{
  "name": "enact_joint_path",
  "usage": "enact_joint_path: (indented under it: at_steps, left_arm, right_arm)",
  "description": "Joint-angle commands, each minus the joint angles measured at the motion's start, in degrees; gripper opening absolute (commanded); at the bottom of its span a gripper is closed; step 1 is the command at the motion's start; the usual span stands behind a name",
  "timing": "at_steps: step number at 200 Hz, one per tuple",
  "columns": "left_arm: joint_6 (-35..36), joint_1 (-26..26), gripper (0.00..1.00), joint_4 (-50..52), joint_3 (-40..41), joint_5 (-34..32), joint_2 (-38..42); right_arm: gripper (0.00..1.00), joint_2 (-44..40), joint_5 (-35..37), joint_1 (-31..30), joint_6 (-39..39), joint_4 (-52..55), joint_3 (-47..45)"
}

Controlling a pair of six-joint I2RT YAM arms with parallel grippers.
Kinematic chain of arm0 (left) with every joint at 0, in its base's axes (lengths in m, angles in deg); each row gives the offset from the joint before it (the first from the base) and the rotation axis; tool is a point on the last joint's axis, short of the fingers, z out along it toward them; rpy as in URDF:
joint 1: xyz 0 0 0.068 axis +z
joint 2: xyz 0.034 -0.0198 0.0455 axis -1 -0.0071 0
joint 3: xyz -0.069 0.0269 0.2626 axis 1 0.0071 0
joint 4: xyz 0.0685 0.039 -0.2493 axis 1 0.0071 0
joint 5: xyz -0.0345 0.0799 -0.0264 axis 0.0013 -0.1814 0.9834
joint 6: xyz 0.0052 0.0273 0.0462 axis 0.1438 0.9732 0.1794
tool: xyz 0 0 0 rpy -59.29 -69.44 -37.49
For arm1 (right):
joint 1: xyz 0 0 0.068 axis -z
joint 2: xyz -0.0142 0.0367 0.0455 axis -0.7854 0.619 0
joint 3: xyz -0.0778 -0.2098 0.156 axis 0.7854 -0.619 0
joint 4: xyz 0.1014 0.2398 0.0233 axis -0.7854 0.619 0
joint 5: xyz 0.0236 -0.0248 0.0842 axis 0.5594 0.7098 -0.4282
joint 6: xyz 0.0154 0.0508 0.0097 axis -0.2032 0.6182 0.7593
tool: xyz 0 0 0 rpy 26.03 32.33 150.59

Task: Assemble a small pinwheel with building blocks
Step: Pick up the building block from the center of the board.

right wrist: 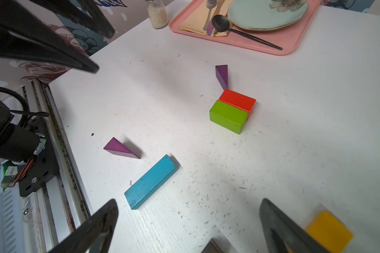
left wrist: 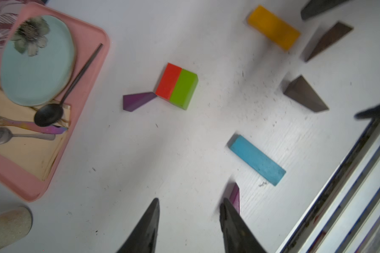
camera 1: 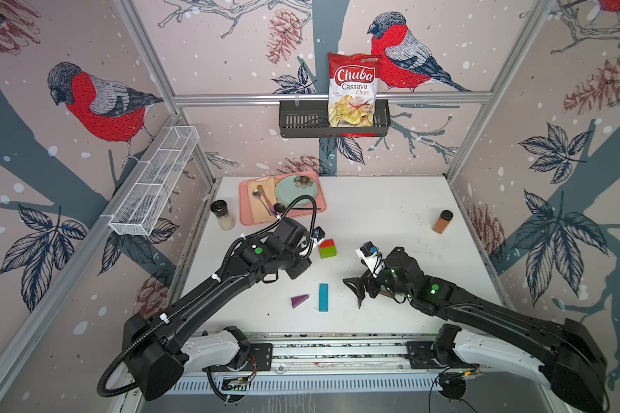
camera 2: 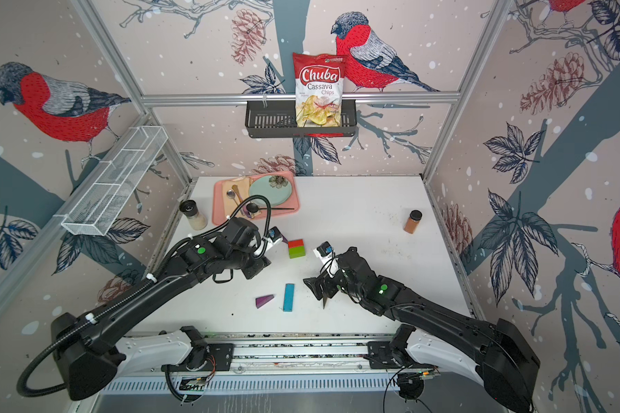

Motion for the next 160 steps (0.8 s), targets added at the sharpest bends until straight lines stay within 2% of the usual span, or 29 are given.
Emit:
enact_joint_path:
  at_steps: [1,18,36,67,92,122,135,160]
  left_arm:
    - [-12.1,-2.0,0.45,-5.4,0.3,0.1,0.4]
    - [-19.9,-2.7,0.44,-2.6,1.7,-0.9,2.0]
    - [-29.3,-4.1,0.42,-3.1,5.1,3.7,5.7]
    - [-41.5,-11.1,0.43,0.1,13.4,-2.9,9.1]
    - [-46.8,-15.0,0.46,3.7,14.3,-11.8,5.4]
    - [-49.4,-15.6,0.46,3.4,16.9,-13.2,1.1]
    - [-53.0,-15.6,0.47,4.2,17.1,-15.6,-0.6]
    - [-59.9,-16.4,0.48,-0.1,23.4,-14.8,0.7]
  right_arm:
    - [0.99,-0.8,2.6,-0.2,0.8,0.6,0.9]
    - [0.99,-2.2,2.8,-0.4,1.0,-0.2,-0.3]
    - [1.0,-2.9,2.9,-0.4,1.0,-1.3,-1.2]
    - [1.0,-2.7,4.2,-0.4,1.7,-2.6,-2.5]
    - [0.99,-3.9,4.0,-0.6,2.4,-3.4,-3.5]
    - [0.99,-6.7,5.3,-0.6,3.1,-3.7,-5.0]
    - [1.0,-7.7,5.7,-0.6,3.4,-4.0,-5.8]
    - [0.99,-9.3,6.1,-0.6,3.7,-4.7,-6.9]
